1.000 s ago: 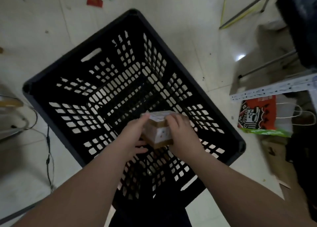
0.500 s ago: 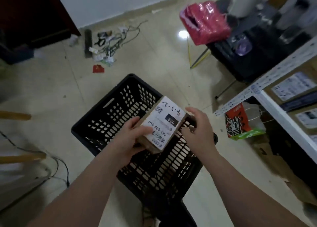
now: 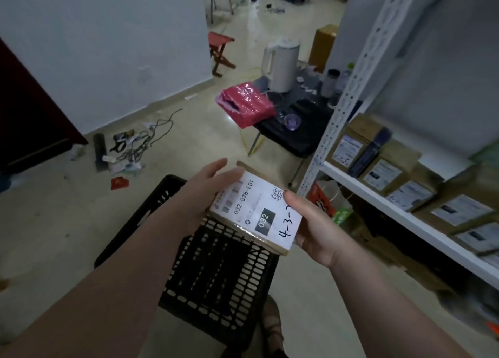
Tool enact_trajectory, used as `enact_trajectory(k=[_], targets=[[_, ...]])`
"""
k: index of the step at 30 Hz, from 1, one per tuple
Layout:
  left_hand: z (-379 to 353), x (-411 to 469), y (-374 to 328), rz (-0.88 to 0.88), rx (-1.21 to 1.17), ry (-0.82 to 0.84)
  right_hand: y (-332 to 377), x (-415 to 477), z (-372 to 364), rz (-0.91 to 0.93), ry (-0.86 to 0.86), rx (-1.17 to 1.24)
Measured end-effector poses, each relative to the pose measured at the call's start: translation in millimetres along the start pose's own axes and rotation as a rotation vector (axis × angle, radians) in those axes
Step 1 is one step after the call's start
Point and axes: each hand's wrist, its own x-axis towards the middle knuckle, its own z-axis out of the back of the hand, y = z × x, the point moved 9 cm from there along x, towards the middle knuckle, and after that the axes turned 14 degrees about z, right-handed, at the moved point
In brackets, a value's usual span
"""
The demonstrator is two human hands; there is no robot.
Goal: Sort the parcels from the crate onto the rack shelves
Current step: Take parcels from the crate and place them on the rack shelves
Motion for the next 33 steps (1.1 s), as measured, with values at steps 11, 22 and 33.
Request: enact_trajectory(k=[11, 22, 33], targets=[[-193, -12, 20, 0.039, 0.174, 0.244, 55, -117, 122, 0.245, -0.369, 0.163], [-486, -36, 162, 0.096, 0.445, 0.363, 42, -333, 361, 0.355, -0.762, -0.361], [-699, -72, 297, 0.042, 0.747, 0.482, -18, -500, 528, 0.127, -1.060, -0.683]])
